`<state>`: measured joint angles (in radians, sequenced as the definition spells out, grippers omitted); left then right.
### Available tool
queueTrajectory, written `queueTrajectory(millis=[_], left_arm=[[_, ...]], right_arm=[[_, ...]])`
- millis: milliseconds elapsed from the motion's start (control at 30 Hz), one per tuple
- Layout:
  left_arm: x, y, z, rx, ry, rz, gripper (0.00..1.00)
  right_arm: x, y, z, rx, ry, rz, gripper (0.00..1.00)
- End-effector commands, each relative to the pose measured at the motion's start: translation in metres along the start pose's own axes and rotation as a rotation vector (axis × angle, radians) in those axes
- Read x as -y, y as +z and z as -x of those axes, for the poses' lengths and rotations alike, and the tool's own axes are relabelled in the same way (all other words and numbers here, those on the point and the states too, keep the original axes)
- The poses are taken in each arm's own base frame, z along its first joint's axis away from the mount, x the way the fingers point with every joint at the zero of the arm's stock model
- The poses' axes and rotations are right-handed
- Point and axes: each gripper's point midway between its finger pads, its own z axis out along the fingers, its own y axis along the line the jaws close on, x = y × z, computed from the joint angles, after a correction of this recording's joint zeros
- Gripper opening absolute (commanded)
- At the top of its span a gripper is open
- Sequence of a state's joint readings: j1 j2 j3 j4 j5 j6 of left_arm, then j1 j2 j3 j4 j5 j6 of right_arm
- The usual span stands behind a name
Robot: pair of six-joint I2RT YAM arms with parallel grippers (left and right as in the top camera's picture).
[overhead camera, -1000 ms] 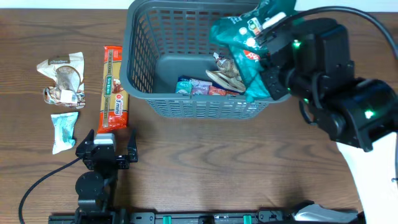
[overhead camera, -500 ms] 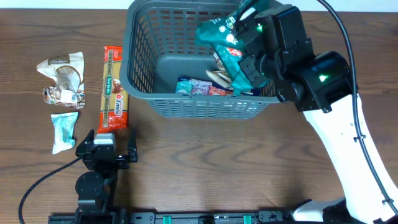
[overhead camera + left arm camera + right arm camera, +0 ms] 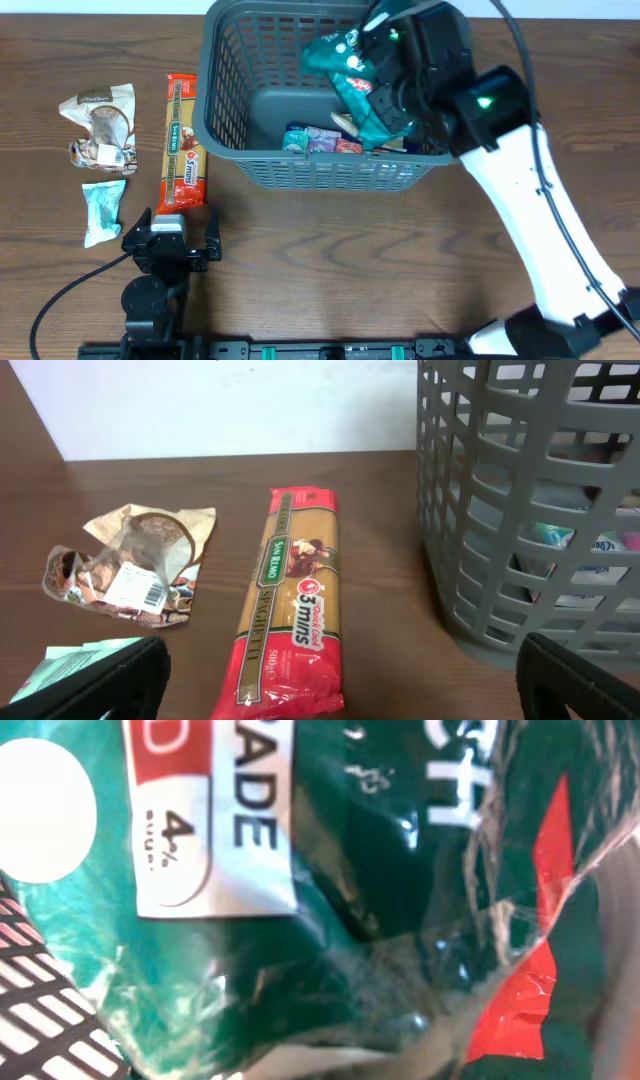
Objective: Pack container
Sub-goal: 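Lower the Nescafé bag into the basket and open the right gripper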
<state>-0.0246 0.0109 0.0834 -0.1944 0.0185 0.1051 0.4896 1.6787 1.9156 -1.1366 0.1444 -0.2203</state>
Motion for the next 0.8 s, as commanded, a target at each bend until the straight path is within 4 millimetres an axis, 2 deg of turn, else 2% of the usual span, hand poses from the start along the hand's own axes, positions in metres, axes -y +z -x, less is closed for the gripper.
queueTrajectory(millis=[0, 167, 300, 633, 767], left_arm=[[0.000, 0.001, -0.013, -0.038, 0.006, 0.002, 0.99], [0.000, 0.001, -0.013, -0.038, 0.006, 0.002, 0.99], [0.000, 0.001, -0.013, -0.038, 0.006, 0.002, 0.99], [0.000, 0.001, -0.013, -0.038, 0.006, 0.002, 0.99], [0.000, 0.001, -0.013, -0.038, 0.006, 0.002, 0.99]], right_arm=[[-0.003, 0.006, 0.007, 0.008, 0.035, 0.005, 0.01], [0.001, 0.028, -0.004, -0.059, 0.116, 0.003, 0.01], [0.015, 0.038, -0.017, -0.110, 0.215, -0.014, 0.01], [0.056, 0.043, -0.046, -0.181, 0.443, -0.060, 0.01], [0.063, 0.043, -0.053, -0.198, 0.464, -0.056, 0.01]])
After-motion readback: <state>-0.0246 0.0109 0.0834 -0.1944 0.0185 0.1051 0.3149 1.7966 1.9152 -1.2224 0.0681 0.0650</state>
